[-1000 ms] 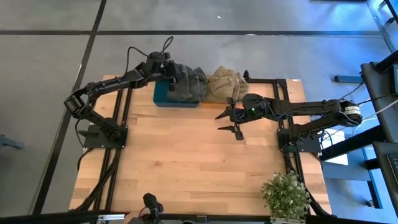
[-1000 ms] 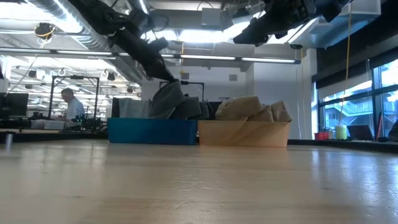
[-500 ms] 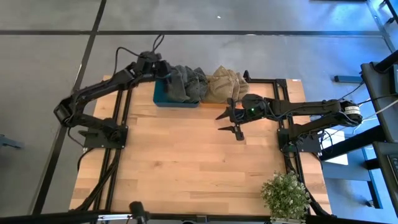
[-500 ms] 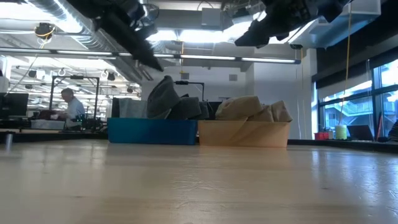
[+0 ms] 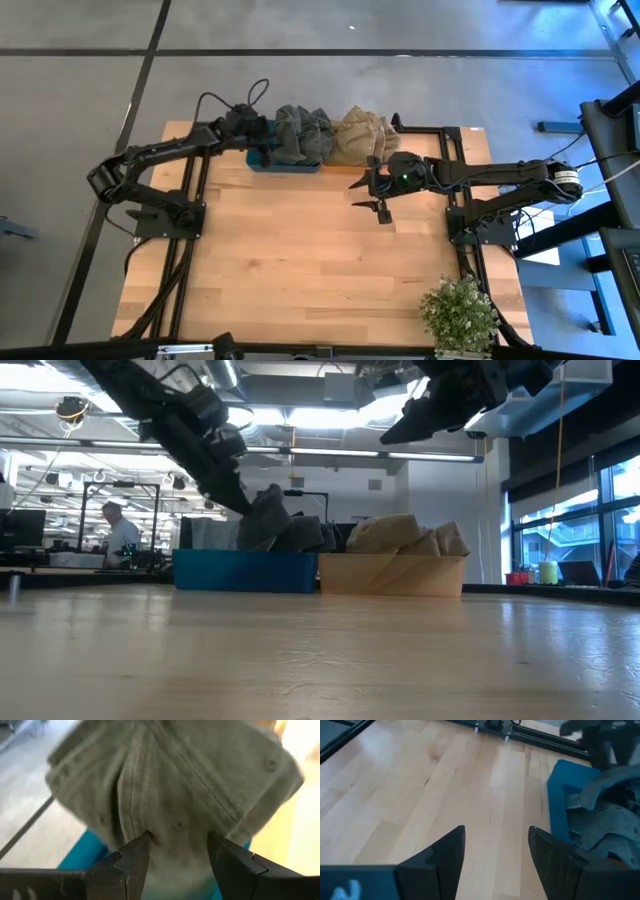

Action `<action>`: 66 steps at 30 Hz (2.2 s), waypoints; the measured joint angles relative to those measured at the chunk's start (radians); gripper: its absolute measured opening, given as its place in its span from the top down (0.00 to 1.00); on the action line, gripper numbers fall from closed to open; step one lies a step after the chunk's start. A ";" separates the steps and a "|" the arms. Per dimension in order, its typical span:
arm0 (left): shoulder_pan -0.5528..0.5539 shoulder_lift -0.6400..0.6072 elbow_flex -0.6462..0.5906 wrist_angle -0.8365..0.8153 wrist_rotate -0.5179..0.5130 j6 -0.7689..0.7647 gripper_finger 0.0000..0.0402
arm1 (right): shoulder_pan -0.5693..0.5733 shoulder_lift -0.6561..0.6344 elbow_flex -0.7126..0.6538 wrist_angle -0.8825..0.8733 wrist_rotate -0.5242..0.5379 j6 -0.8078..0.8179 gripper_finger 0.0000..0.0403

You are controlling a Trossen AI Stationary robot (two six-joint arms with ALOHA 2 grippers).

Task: Pick & Place hat
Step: Put the black cap into the blue bin, then return to Home Position

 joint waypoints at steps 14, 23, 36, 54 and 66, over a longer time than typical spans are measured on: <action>-0.049 0.206 -0.027 0.284 -0.058 -0.026 0.52 | 0.000 0.000 -0.024 0.008 0.000 0.001 0.46; -0.049 0.145 -0.029 0.310 -0.019 -0.021 0.52 | 0.000 0.000 -0.024 0.010 0.000 -0.002 0.46; -0.063 -0.190 -0.045 0.150 0.119 -0.104 0.52 | 0.000 0.000 -0.024 -0.027 -0.040 0.054 0.46; -0.241 -0.680 -0.713 0.889 0.226 -0.447 0.52 | -0.071 -0.322 -0.456 0.410 -0.169 0.313 0.46; -0.225 -0.954 -0.716 0.625 0.065 -0.485 0.52 | -0.071 -0.737 -0.598 0.399 -0.116 0.398 0.46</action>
